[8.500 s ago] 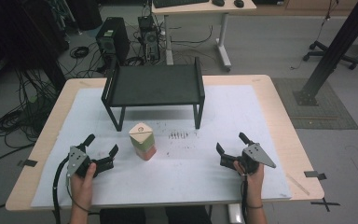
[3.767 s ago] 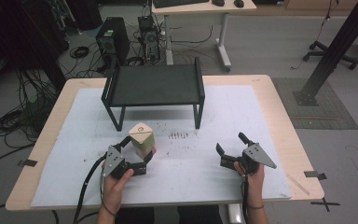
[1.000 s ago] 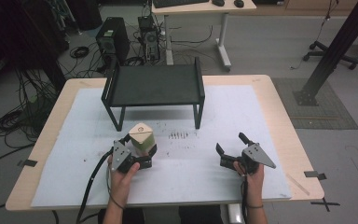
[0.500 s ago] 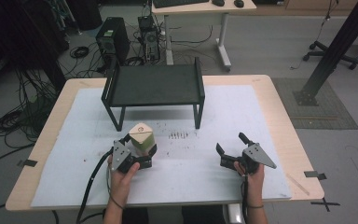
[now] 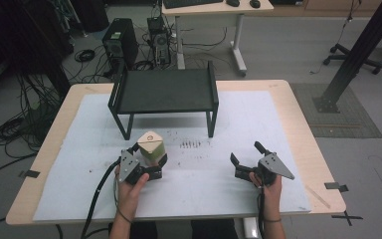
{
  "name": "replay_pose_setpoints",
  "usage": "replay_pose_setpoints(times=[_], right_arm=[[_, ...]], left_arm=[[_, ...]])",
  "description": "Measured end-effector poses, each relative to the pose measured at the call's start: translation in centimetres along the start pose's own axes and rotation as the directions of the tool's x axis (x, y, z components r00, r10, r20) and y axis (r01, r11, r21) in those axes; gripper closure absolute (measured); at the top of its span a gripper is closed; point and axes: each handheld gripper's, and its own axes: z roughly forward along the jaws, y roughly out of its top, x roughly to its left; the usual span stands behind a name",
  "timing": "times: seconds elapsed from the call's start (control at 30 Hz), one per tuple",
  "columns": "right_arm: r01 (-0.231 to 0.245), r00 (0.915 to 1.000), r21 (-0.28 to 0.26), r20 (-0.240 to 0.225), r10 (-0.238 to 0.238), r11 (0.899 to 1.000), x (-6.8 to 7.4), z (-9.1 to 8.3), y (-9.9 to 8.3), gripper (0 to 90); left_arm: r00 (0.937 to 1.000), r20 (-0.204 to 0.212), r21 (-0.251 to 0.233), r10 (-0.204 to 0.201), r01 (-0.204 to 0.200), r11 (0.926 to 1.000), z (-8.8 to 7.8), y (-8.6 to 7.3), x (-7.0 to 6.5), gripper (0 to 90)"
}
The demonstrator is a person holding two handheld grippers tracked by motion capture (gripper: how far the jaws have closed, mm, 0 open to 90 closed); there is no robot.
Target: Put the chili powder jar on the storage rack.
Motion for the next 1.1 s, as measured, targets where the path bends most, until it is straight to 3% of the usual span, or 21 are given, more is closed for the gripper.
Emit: replay_pose_setpoints(times=[1.1], right_arm=[[-0.008, 1.0, -0.003, 0.0, 0.008, 1.0, -0.05, -0.03, -0.01, 1.8]], left_arm=[[1.0, -0.002, -0.001, 0.0, 0.0, 1.0, -0.01, 0.0, -0.01, 0.2]])
